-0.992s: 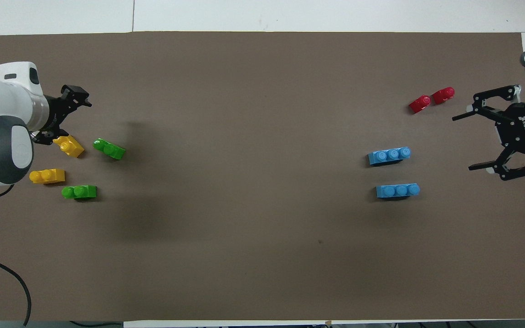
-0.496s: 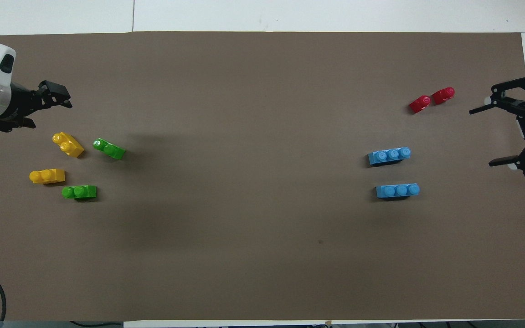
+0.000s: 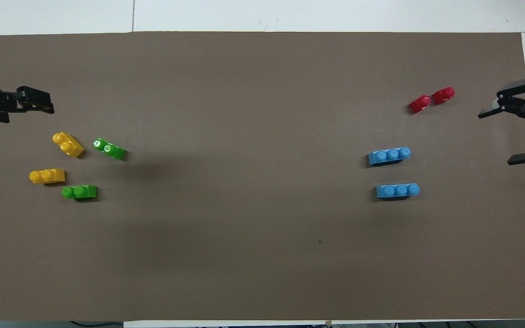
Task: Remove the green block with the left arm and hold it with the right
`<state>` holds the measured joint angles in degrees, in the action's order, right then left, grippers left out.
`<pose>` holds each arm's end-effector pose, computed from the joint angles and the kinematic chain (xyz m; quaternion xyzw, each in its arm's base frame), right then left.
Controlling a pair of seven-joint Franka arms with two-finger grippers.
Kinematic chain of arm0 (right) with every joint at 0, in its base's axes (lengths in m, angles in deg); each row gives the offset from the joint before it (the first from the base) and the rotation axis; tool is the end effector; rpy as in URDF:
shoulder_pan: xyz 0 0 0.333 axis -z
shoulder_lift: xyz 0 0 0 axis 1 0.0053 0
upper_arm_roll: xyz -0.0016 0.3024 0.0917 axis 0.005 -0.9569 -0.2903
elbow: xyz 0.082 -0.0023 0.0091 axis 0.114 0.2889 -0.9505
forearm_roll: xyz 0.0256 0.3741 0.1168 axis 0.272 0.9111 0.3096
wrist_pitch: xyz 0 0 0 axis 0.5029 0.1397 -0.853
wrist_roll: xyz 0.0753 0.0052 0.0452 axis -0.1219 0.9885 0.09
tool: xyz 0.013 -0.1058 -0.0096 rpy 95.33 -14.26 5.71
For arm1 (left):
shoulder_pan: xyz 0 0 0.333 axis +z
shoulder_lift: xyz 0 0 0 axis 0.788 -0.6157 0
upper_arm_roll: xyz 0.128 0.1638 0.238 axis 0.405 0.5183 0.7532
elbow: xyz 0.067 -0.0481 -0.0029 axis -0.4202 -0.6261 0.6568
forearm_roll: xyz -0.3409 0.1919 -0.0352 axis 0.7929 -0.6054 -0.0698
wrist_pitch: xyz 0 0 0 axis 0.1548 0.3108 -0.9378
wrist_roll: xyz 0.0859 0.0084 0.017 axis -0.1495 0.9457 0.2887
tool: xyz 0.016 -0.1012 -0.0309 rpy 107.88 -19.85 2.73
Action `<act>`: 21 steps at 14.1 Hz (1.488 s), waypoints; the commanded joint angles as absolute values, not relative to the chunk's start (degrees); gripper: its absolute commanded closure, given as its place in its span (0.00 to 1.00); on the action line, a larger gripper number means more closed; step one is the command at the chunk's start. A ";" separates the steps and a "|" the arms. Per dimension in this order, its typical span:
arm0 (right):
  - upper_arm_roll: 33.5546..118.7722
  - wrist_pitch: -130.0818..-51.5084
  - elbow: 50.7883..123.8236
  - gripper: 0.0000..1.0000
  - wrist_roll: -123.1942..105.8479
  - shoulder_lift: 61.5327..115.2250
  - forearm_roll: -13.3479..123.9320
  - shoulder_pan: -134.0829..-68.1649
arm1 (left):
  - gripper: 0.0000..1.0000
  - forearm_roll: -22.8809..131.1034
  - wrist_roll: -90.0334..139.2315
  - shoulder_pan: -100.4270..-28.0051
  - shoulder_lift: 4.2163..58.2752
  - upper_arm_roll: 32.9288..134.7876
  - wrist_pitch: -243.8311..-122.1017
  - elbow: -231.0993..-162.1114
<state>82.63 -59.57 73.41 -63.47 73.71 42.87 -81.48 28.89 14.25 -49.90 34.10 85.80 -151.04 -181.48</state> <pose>0.5498 -0.0367 0.6221 -0.8809 0.4448 0.0867 0.1366 0.6106 0.0113 0.5452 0.9975 0.0534 0.0459 0.0028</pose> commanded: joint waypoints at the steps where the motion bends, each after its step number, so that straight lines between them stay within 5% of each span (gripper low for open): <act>1: 82.31 -58.45 72.68 0.00 -57.04 73.21 39.13 -81.44 | 0.00 28.97 11.54 -49.27 34.72 85.39 -141.21 -174.45; 10: 80.29 -57.22 72.67 0.00 -30.67 72.34 33.06 -83.54 | 0.00 29.06 4.86 -49.36 39.99 85.39 -132.92 -173.27; 21: 79.59 -58.53 73.72 0.00 -17.38 71.11 25.49 -88.47 | 0.00 29.06 5.99 -49.36 42.27 85.30 -136.78 -178.46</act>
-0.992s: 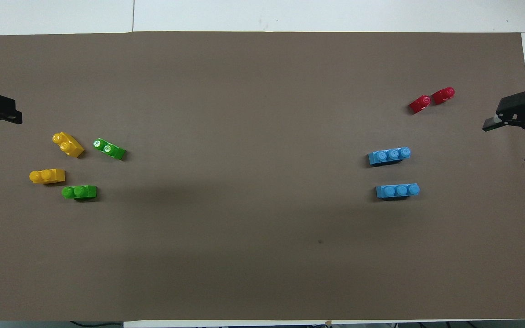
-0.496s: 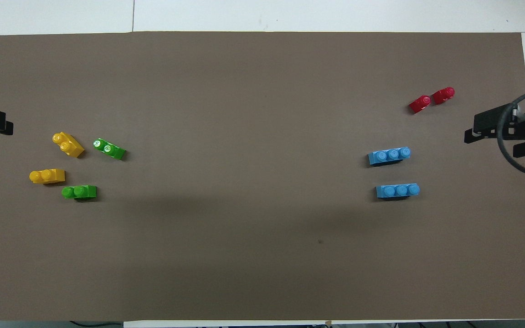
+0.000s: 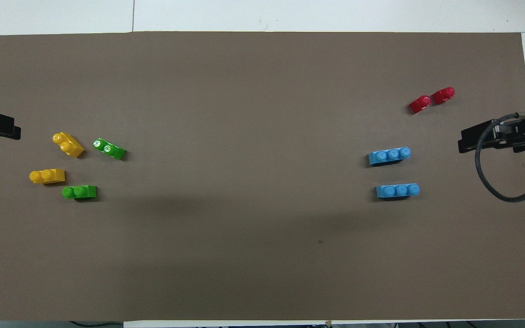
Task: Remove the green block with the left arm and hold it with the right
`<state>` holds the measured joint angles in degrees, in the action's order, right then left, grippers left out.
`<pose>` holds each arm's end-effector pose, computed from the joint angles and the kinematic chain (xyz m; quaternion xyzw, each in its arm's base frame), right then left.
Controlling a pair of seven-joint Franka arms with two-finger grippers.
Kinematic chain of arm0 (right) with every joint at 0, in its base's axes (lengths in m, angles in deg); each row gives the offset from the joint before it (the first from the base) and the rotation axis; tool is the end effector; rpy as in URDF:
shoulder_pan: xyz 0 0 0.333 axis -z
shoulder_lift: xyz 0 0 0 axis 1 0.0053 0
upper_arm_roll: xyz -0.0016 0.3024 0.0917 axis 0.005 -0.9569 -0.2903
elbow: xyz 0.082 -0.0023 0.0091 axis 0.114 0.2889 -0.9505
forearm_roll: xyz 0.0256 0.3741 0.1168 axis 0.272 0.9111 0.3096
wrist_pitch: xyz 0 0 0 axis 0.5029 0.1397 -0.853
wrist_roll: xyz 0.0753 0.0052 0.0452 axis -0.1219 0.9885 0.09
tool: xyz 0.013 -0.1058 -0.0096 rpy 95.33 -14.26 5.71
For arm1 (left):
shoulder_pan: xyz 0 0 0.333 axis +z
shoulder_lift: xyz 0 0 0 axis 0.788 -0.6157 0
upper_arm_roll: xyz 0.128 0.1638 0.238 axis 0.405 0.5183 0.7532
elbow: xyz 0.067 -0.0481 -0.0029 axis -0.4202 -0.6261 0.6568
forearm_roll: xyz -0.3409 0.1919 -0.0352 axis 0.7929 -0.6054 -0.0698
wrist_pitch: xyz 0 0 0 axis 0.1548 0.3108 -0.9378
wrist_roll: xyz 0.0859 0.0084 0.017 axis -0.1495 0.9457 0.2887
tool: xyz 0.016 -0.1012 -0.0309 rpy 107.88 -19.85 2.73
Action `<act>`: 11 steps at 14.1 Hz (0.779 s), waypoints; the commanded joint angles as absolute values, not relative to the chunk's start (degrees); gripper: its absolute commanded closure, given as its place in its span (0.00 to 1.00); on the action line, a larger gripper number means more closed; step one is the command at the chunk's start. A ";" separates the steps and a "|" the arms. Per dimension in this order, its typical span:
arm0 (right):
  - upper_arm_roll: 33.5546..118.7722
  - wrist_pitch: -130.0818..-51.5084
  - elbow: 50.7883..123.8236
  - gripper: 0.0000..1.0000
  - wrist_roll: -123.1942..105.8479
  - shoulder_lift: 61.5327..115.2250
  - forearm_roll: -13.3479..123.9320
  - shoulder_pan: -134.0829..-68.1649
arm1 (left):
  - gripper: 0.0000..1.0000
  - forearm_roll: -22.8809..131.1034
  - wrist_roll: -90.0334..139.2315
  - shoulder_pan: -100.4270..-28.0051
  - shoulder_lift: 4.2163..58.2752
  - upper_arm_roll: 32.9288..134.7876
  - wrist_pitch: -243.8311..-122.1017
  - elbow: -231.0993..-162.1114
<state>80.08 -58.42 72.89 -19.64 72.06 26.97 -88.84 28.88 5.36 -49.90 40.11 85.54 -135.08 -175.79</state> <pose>0.5388 0.0277 0.6348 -0.9994 0.0028 0.0282 0.0179 0.5611 0.0075 0.6286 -0.9996 0.0265 -0.0088 0.0002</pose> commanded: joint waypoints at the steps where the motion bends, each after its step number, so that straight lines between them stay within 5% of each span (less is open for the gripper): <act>1: 79.58 -59.76 74.43 0.00 -16.94 70.84 25.49 -88.47 | 0.00 29.15 5.99 -49.36 42.27 85.30 -136.69 -178.46; 11: 79.67 -60.21 73.64 0.00 -17.11 72.07 24.53 -88.20 | 0.00 29.15 6.08 -49.27 42.27 85.30 -136.60 -178.46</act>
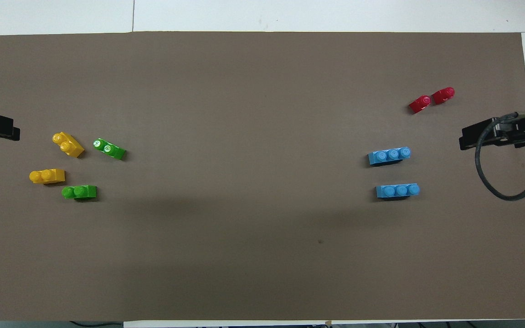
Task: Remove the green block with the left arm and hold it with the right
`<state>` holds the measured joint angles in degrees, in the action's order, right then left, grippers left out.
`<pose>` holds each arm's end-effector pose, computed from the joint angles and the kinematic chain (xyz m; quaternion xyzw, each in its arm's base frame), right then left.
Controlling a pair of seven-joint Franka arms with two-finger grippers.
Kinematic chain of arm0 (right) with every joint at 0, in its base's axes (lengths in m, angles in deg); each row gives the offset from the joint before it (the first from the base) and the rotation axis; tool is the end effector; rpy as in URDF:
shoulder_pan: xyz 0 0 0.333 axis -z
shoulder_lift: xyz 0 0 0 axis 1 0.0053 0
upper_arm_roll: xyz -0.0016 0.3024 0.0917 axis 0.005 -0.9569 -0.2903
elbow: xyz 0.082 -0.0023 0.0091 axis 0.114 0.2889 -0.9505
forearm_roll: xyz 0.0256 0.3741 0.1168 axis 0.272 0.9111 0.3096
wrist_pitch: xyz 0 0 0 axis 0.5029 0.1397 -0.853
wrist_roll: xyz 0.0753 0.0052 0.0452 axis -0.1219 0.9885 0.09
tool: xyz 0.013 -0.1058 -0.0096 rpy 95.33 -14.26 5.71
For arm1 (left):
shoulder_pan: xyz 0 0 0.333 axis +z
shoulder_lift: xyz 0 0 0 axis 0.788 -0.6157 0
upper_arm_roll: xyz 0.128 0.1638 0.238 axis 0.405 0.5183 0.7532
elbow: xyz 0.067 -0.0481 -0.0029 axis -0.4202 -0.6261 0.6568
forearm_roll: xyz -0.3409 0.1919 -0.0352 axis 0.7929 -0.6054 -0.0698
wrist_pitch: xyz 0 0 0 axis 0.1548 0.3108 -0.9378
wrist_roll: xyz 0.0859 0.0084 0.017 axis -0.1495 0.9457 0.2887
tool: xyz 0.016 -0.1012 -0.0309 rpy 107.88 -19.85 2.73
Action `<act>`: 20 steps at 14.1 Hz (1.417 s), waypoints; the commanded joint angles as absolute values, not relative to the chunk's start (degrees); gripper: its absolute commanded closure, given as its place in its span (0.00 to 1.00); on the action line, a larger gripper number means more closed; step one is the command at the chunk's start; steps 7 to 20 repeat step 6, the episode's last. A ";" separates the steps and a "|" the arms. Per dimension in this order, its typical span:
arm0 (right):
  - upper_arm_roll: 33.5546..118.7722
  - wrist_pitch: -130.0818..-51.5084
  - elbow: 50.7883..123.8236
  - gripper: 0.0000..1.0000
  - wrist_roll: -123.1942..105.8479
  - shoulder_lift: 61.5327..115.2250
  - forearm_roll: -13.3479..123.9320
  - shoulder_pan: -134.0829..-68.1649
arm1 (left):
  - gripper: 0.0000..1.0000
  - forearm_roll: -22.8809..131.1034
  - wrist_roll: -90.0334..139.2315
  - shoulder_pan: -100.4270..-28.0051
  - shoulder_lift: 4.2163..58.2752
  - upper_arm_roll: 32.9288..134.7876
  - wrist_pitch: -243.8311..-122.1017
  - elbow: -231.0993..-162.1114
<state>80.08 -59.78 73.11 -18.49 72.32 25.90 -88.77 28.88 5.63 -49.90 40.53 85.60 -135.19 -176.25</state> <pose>0.5428 0.0250 0.6324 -0.9997 -0.0059 0.0201 0.0093 0.5590 0.0080 0.6291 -0.9997 0.0236 -0.0094 0.0003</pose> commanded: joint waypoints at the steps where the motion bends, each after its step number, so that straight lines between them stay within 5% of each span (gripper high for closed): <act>1: 79.67 -60.12 73.64 0.00 -17.11 72.07 24.53 -88.20 | 0.00 29.15 6.17 -49.27 42.27 85.30 -136.60 -178.37; 20: 79.67 -59.95 73.90 0.00 -17.11 71.90 24.53 -88.21 | 0.00 29.24 6.26 -49.36 42.27 85.30 -136.60 -178.37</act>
